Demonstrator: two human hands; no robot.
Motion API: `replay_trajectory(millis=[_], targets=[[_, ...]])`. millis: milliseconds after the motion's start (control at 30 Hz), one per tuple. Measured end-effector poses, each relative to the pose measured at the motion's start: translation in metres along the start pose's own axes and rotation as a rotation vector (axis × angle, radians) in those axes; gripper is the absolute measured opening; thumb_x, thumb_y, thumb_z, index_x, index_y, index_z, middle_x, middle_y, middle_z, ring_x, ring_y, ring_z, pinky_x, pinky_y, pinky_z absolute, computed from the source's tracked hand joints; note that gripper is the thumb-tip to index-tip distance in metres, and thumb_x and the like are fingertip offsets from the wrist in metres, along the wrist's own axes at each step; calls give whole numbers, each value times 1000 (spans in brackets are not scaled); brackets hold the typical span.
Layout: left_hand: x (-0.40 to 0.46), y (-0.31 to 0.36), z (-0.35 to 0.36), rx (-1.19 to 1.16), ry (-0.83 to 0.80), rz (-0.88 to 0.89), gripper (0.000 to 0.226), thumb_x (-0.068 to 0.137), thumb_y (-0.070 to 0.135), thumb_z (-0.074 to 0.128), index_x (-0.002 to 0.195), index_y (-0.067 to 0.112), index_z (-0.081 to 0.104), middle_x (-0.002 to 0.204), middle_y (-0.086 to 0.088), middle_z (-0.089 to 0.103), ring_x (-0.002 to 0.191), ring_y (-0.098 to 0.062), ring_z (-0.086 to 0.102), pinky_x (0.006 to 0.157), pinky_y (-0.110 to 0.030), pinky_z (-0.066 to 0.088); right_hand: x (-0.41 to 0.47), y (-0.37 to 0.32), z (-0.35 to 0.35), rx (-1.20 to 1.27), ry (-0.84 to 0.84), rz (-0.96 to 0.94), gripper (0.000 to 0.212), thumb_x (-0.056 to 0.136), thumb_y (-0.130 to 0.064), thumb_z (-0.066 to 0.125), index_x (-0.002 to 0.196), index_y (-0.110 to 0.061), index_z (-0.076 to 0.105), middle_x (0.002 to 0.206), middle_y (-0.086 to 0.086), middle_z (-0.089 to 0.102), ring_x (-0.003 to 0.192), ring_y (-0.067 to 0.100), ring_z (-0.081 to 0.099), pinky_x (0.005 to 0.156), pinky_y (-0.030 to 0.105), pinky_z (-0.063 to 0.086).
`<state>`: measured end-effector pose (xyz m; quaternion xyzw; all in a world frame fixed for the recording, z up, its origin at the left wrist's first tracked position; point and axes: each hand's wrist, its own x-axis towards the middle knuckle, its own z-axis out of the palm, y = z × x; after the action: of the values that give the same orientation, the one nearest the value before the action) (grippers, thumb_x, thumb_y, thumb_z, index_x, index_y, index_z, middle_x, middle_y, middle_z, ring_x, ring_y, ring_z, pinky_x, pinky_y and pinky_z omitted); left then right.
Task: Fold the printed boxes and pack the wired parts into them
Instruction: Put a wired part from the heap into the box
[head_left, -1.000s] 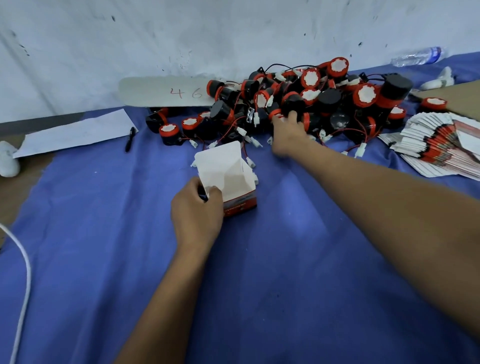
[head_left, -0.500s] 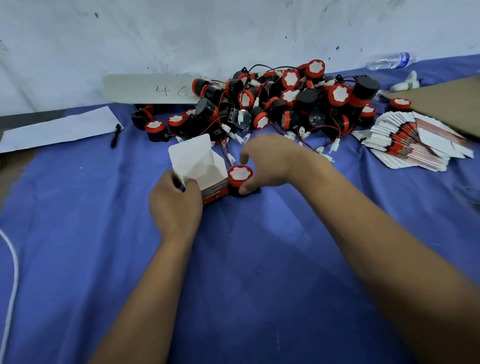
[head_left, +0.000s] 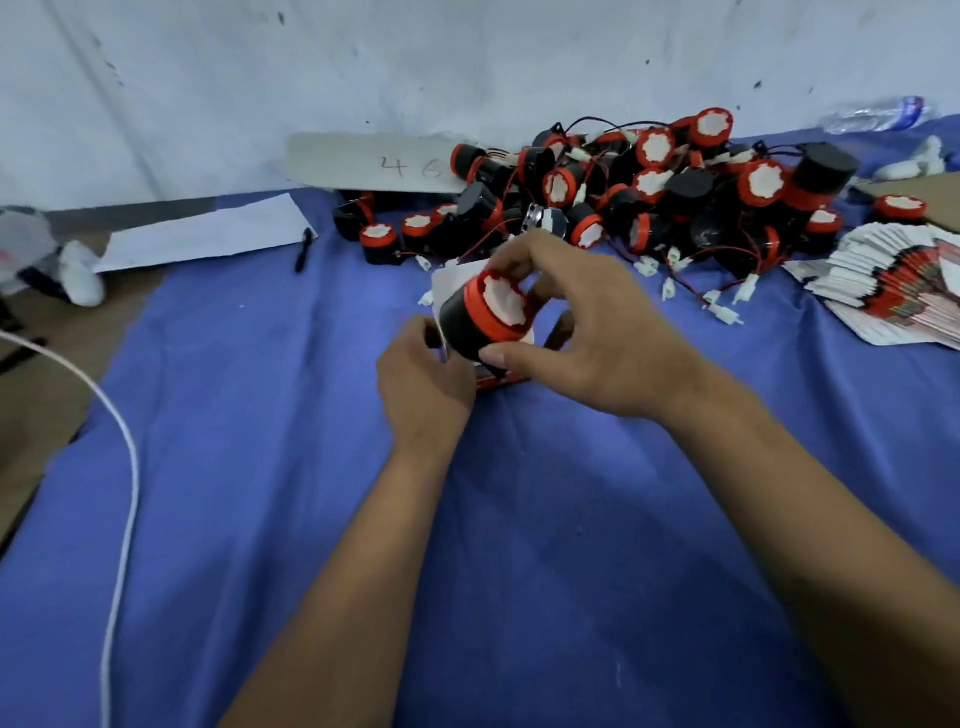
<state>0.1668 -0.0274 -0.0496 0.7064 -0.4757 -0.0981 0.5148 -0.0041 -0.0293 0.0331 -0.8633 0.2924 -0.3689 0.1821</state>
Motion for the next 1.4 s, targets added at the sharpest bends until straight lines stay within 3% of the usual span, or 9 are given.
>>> replay_trajectory(millis=[133, 200, 400, 500, 800, 967, 1167, 1300, 1400], targets=[[-2, -1, -1, -14, -50, 72, 6, 79, 20, 58, 74, 17, 59, 68, 2, 62, 63, -14, 55, 56, -29, 45, 19, -4, 12, -362, -116, 39, 56, 78, -38, 80, 124, -20, 53, 116, -5, 62, 103, 15, 48, 87, 40, 48], [-1, -3, -2, -62, -66, 89, 25, 87, 32, 51, 74, 13, 58, 67, -1, 62, 61, -10, 52, 54, -25, 42, 23, 1, 10, -533, -168, 70, 53, 80, -38, 77, 124, -20, 53, 114, -3, 64, 103, 19, 44, 89, 44, 46], [-1, -3, 0, -119, -72, 113, 45, 95, 51, 38, 65, 18, 44, 56, 7, 46, 55, -5, 44, 49, -17, 33, 28, 2, 9, -586, -183, 132, 57, 82, -31, 79, 131, -26, 51, 116, 2, 65, 106, 25, 52, 84, 45, 50], [2, -5, 0, -129, -96, 81, 45, 104, 36, 46, 63, 18, 38, 55, 9, 41, 53, -7, 37, 49, -22, 26, 32, -2, 8, -564, -197, 218, 57, 80, -27, 81, 127, -26, 50, 116, 6, 65, 102, 31, 59, 78, 47, 55], [4, -2, 0, -276, -164, -21, 59, 96, 53, 34, 72, 3, 54, 69, -8, 61, 66, -15, 48, 63, -36, 38, 42, -19, 27, -734, -187, 243, 37, 86, -8, 67, 121, -21, 67, 116, 7, 64, 106, 29, 62, 73, 34, 46], [4, 0, 1, -217, -185, 7, 49, 89, 69, 35, 77, 34, 66, 79, 8, 72, 81, -13, 68, 71, -38, 53, 39, -14, 35, -699, -303, 294, 24, 90, -4, 56, 108, -16, 68, 104, 7, 66, 85, 26, 56, 66, 33, 43], [5, -5, 2, -125, -151, 1, 21, 85, 46, 52, 74, 28, 55, 71, 11, 58, 65, -3, 54, 55, -23, 36, 23, -3, 15, -762, 57, 161, 24, 91, -35, 64, 107, -19, 73, 103, 4, 68, 112, 28, 52, 91, 42, 45], [8, -8, 5, -79, -128, -2, 27, 97, 36, 63, 93, 9, 65, 87, 0, 68, 82, -16, 61, 63, -31, 44, 19, 10, -9, -888, -196, 535, 44, 98, -59, 50, 102, -19, 68, 97, 5, 68, 105, 31, 57, 106, 51, 31], [6, -5, 5, -87, -114, 11, 34, 99, 39, 62, 94, 6, 63, 88, -4, 68, 83, -20, 60, 63, -31, 44, 18, 11, -15, -779, -203, 535, 39, 99, -49, 59, 88, -13, 71, 83, 6, 69, 85, 30, 63, 93, 49, 51]])
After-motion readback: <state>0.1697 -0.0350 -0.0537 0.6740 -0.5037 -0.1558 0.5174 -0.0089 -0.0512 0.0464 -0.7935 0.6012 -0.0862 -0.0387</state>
